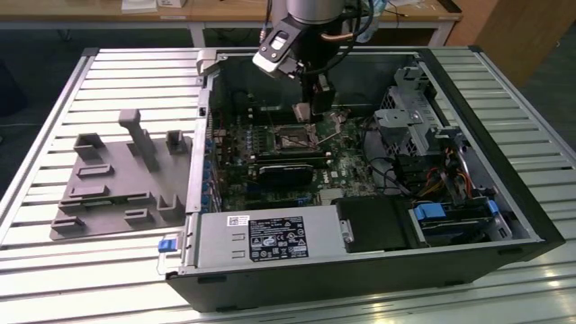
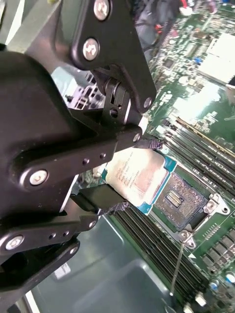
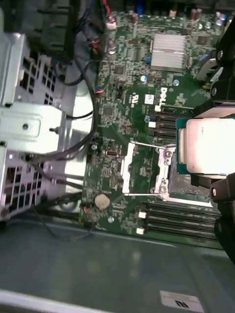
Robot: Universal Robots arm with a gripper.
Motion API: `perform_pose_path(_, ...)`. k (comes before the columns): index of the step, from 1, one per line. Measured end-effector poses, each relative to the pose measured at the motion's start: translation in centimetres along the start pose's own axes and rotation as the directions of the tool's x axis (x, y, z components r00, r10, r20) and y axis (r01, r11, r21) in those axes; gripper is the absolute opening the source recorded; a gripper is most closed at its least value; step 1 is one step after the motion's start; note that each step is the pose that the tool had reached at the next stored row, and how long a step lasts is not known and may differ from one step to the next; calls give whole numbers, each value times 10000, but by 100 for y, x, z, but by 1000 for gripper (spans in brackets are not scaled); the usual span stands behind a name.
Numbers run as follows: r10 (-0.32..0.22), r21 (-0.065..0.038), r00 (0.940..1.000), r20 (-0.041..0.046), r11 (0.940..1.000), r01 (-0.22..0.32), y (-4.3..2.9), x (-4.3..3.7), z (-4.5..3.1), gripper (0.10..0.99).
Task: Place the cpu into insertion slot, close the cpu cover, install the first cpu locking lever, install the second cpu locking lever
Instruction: 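Place the cpu into insertion slot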
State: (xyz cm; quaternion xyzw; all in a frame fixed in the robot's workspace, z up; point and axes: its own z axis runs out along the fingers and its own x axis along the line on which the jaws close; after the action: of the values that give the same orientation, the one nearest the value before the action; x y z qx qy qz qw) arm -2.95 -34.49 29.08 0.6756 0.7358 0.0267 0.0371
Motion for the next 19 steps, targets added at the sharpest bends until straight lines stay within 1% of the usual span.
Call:
perform_pose_path(3, 470, 8, 9989, 42, 9989, -470, -4, 2, 46, 537)
perform_pose_path(7, 809, 13, 9967, 75, 9967, -809, -14, 25, 116, 537)
perform_pose_path(13, 897, 13, 9959, 82, 9960, -898, -68, 60, 220, 537)
perform_pose_path(19, 897, 13, 9959, 80, 9960, -897, -78, 77, 329, 537)
